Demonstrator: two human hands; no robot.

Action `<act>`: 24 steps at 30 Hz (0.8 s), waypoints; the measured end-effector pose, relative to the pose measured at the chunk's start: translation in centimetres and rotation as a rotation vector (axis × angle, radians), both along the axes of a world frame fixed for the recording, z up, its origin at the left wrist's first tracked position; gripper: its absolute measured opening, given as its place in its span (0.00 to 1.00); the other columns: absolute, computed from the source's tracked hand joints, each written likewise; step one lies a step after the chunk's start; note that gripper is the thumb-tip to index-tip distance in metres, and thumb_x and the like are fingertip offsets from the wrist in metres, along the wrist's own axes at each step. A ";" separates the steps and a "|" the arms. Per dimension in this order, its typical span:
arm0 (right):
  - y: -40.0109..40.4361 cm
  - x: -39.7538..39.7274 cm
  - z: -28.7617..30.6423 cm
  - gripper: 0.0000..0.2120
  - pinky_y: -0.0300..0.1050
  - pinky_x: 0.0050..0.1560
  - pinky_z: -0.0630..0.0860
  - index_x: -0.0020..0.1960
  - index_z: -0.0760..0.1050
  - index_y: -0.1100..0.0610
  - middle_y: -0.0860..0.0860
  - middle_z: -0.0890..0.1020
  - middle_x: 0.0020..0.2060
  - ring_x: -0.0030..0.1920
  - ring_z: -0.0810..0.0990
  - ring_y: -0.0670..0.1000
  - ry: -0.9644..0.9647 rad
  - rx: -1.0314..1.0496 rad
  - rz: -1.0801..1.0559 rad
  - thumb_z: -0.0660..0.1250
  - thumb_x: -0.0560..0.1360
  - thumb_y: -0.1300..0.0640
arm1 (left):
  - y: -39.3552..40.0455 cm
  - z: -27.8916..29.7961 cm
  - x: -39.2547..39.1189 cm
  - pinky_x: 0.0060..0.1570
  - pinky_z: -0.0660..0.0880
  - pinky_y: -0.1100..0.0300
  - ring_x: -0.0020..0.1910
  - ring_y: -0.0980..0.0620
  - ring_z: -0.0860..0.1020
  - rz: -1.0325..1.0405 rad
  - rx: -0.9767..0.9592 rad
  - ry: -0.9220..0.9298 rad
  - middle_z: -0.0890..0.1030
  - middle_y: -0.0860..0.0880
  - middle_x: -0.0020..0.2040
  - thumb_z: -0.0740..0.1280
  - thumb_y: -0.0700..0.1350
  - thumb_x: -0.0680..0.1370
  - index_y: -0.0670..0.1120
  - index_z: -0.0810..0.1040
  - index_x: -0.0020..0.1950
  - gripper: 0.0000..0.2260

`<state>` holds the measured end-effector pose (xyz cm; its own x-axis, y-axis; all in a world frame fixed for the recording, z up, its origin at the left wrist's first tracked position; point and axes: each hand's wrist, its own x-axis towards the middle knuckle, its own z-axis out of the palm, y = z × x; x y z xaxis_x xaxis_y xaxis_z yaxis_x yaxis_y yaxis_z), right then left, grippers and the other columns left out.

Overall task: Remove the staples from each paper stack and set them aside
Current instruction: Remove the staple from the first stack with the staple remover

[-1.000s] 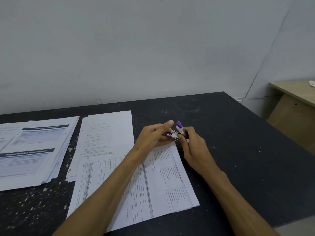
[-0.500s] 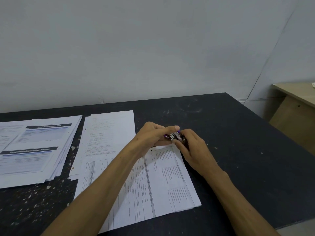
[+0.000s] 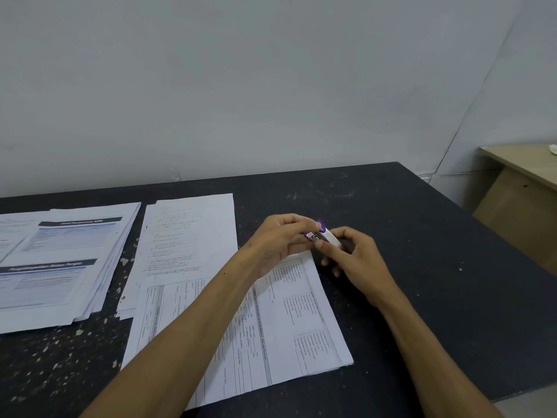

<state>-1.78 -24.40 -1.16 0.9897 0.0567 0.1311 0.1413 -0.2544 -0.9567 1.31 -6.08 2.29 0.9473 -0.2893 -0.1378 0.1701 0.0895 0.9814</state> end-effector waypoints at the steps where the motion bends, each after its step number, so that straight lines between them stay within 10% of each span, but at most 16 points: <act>1: 0.0 -0.1 0.2 0.11 0.47 0.36 0.80 0.55 0.82 0.54 0.55 0.86 0.40 0.37 0.84 0.55 0.017 0.023 0.003 0.75 0.76 0.49 | 0.0 -0.1 0.0 0.53 0.83 0.57 0.54 0.44 0.87 -0.012 -0.010 0.001 0.87 0.40 0.54 0.74 0.39 0.78 0.37 0.84 0.58 0.11; 9: -0.2 -0.2 0.9 0.14 0.42 0.37 0.80 0.53 0.83 0.58 0.54 0.85 0.36 0.35 0.83 0.49 0.087 0.091 0.019 0.71 0.79 0.47 | 0.7 -0.7 0.6 0.55 0.83 0.56 0.56 0.45 0.86 -0.060 -0.049 -0.012 0.87 0.42 0.56 0.75 0.39 0.77 0.40 0.81 0.63 0.15; 16: -2.1 1.3 1.3 0.16 0.40 0.38 0.80 0.51 0.85 0.58 0.55 0.83 0.34 0.34 0.80 0.48 0.227 0.003 0.062 0.73 0.77 0.44 | 2.2 -2.4 1.5 0.41 0.72 0.71 0.46 0.59 0.79 -0.055 0.912 -0.393 0.81 0.56 0.51 0.73 0.53 0.79 0.50 0.84 0.60 0.12; 24: -2.6 3.1 2.9 0.17 0.38 0.38 0.79 0.52 0.86 0.57 0.52 0.86 0.39 0.38 0.84 0.45 0.379 -0.166 0.224 0.74 0.75 0.44 | 2.3 -2.8 1.1 0.38 0.70 0.72 0.41 0.57 0.79 -0.136 0.944 -0.366 0.76 0.60 0.44 0.71 0.52 0.80 0.51 0.85 0.52 0.06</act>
